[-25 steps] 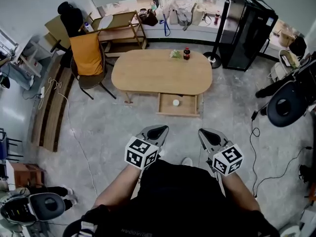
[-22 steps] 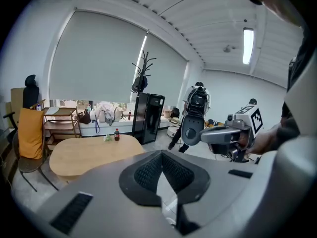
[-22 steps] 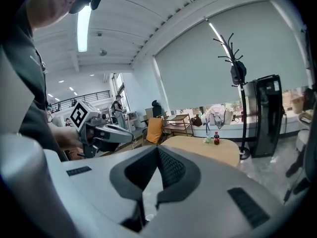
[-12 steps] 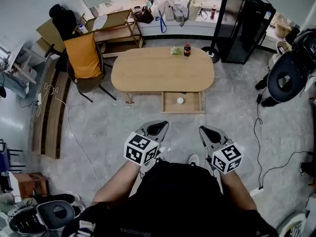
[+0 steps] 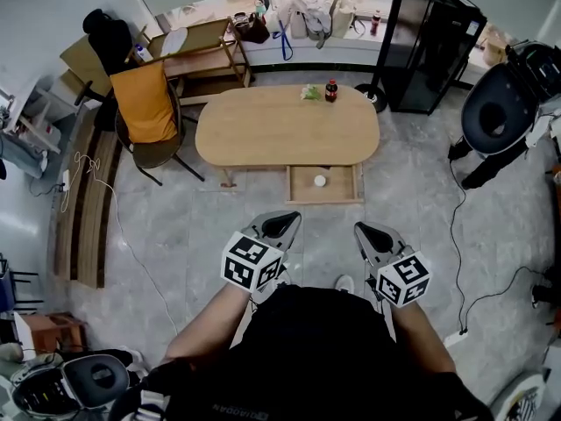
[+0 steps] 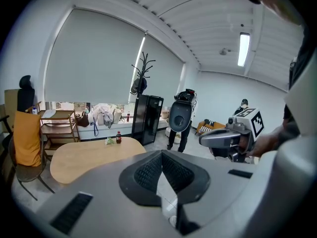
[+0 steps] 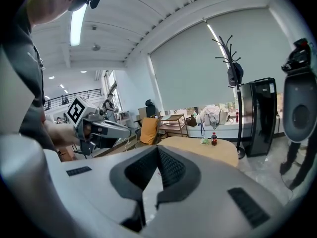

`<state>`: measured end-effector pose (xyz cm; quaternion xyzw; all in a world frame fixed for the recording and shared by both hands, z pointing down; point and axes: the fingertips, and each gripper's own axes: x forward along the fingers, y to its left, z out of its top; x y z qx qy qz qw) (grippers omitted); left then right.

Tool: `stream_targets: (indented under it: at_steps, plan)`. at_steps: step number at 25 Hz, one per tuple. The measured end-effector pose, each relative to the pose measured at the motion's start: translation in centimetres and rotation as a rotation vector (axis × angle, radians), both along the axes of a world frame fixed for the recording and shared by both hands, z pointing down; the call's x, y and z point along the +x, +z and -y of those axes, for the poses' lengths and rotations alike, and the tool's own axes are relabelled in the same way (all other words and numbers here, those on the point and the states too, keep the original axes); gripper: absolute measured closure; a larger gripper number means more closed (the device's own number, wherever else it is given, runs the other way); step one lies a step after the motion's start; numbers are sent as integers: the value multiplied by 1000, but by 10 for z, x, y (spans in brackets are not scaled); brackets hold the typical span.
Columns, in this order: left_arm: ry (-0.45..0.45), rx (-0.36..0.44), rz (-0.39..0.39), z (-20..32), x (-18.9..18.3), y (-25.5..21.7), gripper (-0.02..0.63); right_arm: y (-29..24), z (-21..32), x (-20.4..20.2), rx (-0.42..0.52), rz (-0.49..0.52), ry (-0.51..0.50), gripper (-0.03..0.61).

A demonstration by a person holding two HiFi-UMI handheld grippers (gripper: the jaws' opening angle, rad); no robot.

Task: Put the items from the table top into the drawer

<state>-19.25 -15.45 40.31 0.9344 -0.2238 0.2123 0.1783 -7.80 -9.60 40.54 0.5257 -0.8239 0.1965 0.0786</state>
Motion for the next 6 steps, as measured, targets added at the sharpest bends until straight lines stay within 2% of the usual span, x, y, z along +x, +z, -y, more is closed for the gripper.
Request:
stream_targets:
  at_steps: [6]
  plan:
    - [3, -2, -4, 1, -3, -1, 609, -2, 1, -3, -2, -5, 2, 577]
